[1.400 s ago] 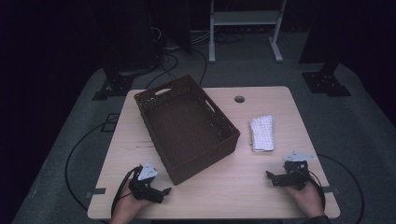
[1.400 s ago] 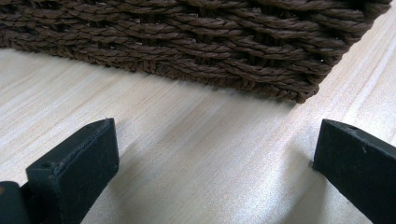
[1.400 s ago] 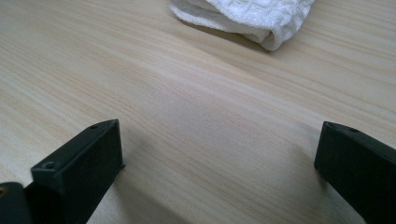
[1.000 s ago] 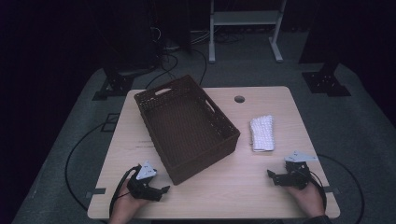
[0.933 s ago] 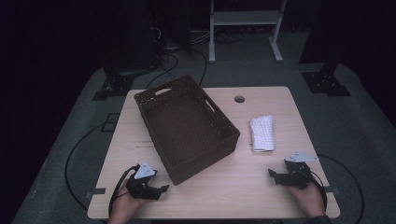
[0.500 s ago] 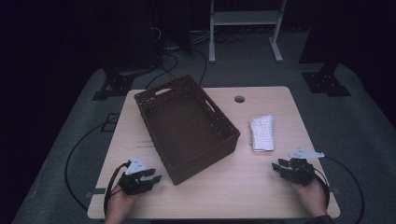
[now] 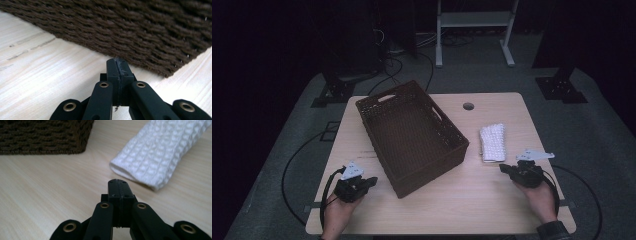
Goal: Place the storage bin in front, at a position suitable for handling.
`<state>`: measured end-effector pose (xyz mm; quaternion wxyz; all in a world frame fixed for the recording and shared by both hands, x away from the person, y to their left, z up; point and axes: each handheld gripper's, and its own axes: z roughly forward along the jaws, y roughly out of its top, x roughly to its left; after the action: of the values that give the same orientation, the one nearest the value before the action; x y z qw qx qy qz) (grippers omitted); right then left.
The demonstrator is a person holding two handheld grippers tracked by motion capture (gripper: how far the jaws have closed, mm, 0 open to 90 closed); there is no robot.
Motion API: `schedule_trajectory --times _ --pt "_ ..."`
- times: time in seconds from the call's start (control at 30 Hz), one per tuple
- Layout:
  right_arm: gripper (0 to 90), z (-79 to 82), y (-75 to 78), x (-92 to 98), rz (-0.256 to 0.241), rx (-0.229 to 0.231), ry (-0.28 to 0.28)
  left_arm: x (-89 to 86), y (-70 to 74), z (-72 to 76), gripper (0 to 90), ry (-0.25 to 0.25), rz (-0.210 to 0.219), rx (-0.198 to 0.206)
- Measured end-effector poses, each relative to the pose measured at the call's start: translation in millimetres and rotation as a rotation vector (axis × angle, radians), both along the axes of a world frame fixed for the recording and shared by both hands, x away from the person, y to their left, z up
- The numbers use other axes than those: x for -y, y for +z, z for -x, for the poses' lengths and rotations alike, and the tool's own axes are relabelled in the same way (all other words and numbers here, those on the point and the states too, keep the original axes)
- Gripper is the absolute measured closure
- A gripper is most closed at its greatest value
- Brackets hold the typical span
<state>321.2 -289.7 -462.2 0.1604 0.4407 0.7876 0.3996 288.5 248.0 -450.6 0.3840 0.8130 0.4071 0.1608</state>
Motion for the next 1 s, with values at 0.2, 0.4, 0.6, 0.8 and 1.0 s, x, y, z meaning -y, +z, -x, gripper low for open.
schedule_trajectory --times 0.2,0.4,0.6,0.8,1.0 --pt "89.7 -11.8 7.3 -3.6 -0.035 0.013 0.024 -3.8 4.1 -4.4 89.9 0.011 0.023 0.007" --pt "89.7 -26.3 18.4 -11.5 -0.058 0.045 0.056 -4.6 13.8 -10.8 89.3 0.03 0.031 0.038" --pt "89.7 -43.5 25.1 -22.4 -0.061 0.055 0.089 -3.0 22.2 -16.1 87.1 0.062 0.035 0.068" --pt "89.7 -59.8 27.8 -33.9 -0.065 0.064 0.123 -1.6 29.1 -24.6 87.1 0.082 0.029 0.086" --pt "89.7 -77.1 32.2 -46.6 -0.071 0.073 0.163 -0.2 34.4 -38.6 87.6 0.102 0.02 0.096"
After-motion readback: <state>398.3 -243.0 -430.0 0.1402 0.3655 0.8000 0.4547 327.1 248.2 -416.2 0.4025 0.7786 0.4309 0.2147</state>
